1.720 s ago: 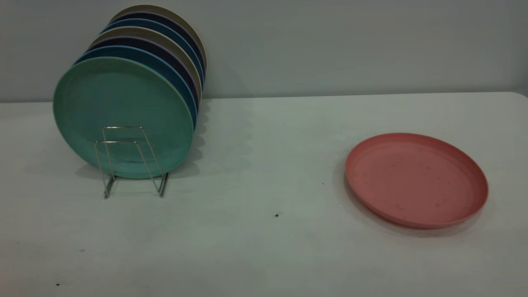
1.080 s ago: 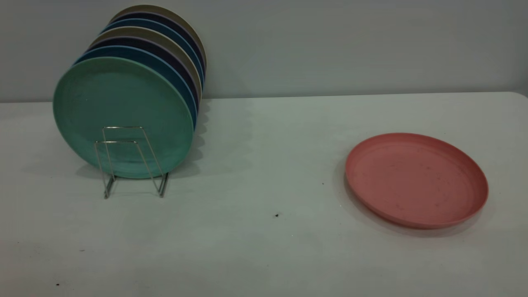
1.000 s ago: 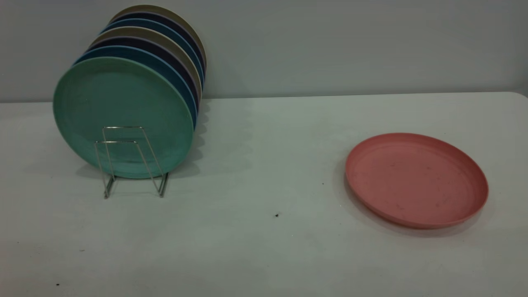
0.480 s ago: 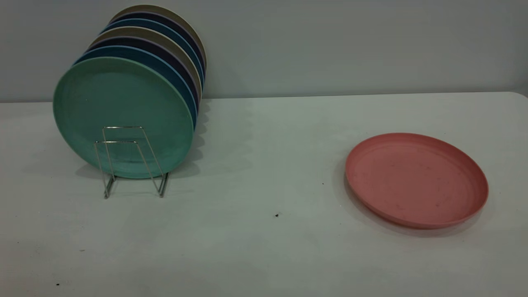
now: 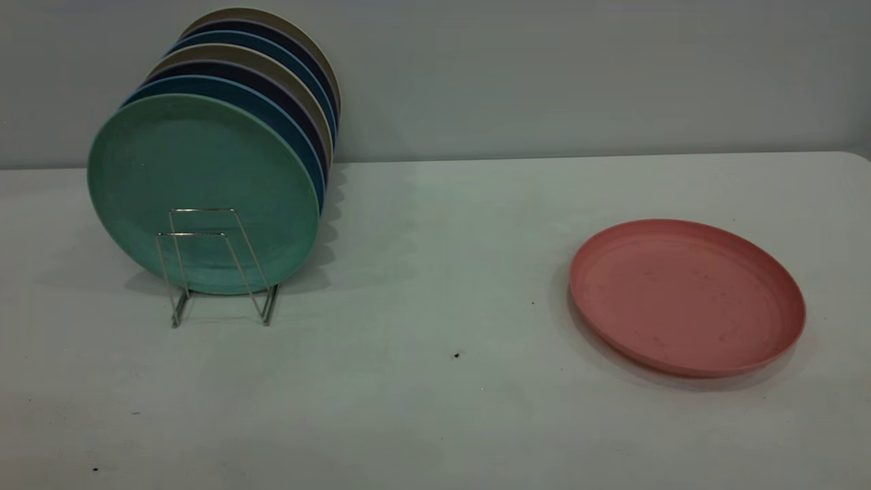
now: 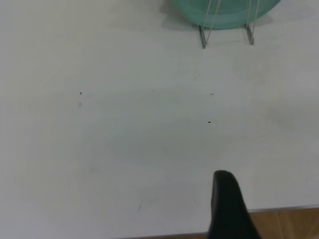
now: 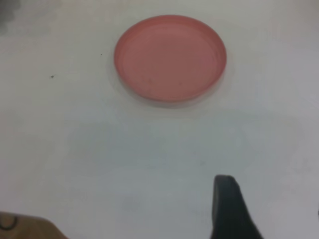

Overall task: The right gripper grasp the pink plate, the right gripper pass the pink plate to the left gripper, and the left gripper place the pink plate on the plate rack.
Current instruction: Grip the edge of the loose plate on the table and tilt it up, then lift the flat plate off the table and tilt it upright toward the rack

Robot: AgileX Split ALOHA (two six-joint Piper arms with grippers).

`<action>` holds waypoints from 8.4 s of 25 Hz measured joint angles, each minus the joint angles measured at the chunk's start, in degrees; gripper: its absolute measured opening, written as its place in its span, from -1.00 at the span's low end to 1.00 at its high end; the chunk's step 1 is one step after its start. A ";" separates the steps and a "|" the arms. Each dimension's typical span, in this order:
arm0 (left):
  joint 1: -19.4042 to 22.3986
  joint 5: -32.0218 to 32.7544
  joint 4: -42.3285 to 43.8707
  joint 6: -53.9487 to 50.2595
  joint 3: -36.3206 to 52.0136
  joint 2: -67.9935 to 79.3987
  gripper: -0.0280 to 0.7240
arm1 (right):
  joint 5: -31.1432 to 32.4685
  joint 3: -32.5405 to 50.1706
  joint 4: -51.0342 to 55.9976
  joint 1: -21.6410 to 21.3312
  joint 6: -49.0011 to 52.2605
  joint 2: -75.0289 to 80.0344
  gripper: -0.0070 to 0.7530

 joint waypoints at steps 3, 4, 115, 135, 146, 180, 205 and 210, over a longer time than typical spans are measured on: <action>0.00 0.00 0.00 0.00 0.00 0.00 0.33 | -0.07 0.00 0.00 0.00 -0.05 0.00 0.17; 0.00 0.00 0.00 0.00 0.00 0.00 0.33 | -0.14 0.00 0.00 0.00 -0.32 0.00 0.17; 9.62 -27.55 -41.52 33.17 -9.68 56.43 0.32 | -35.45 -35.72 29.73 -6.67 -27.76 115.64 -0.95; 9.65 -18.43 -76.13 62.65 -9.68 86.79 0.32 | -16.42 -35.36 57.57 -6.67 -51.61 114.87 -0.95; 7.66 -14.95 -86.32 73.39 -9.84 99.48 0.32 | -16.13 -35.32 57.57 -6.67 -52.12 114.87 -0.95; -8.14 -21.97 -94.66 72.16 -19.02 110.49 0.31 | -14.72 -35.32 59.18 -1.57 -54.73 114.87 -0.94; -14.89 -21.95 -99.15 71.51 -22.24 114.74 -0.52 | -12.79 -35.32 59.09 -1.57 -55.79 114.59 -0.90; -14.89 -21.10 -99.04 71.51 -22.24 114.74 -0.55 | -11.75 -35.32 60.37 -1.57 -55.48 114.59 -0.71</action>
